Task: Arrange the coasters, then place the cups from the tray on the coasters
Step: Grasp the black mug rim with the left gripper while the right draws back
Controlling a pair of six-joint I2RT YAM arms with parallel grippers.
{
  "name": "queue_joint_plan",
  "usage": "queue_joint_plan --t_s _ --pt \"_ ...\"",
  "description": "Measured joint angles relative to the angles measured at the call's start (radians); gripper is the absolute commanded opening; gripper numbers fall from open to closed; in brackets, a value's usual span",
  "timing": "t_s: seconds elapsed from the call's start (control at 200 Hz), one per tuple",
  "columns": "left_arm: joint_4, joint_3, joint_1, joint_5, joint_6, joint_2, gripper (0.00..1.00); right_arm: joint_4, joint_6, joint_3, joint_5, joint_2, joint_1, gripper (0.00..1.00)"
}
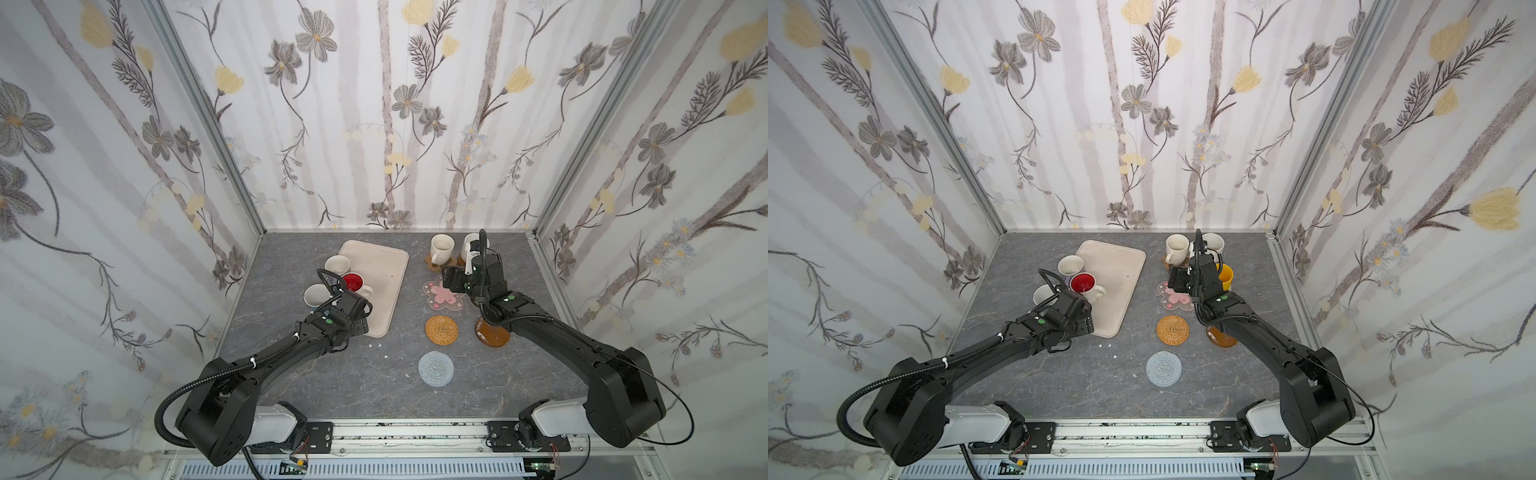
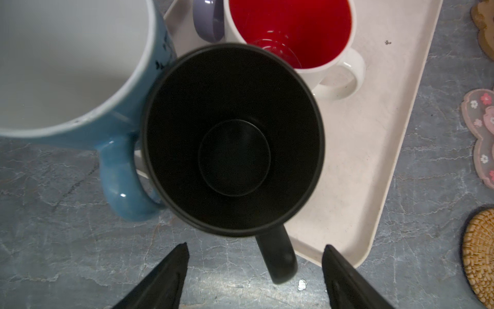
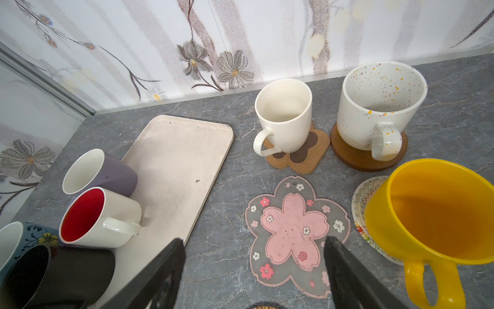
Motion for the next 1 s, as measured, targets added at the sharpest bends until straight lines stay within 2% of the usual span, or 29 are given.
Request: queue_joint_plan --t_s 0.345,0.674,0.814,0.914,0.999 --pt "0.0 0.006 0.01 0.0 0.0 0.031 0.5 0.016 0.0 -0.005 -0.01 0.023 0.0 0.82" --pt "0.0 -0.01 0.023 0.001 0.001 0.012 0.29 0.038 0.0 -0.007 -0.026 0.024 0.0 0.82" --pt "0.0 -0.015 0.029 0.001 0.006 0.006 0.28 0.038 0.0 -0.007 -0.026 0.025 0.0 0.82" --pt "0.0 -0.015 0.033 0.0 0.01 0.006 0.42 0.038 0.0 -0.007 -0.026 0.027 0.0 0.82" --pt "0.0 -0.015 0.037 -0.001 0.008 0.008 0.47 0.038 0.0 -0.007 -0.026 0.031 0.0 0.82"
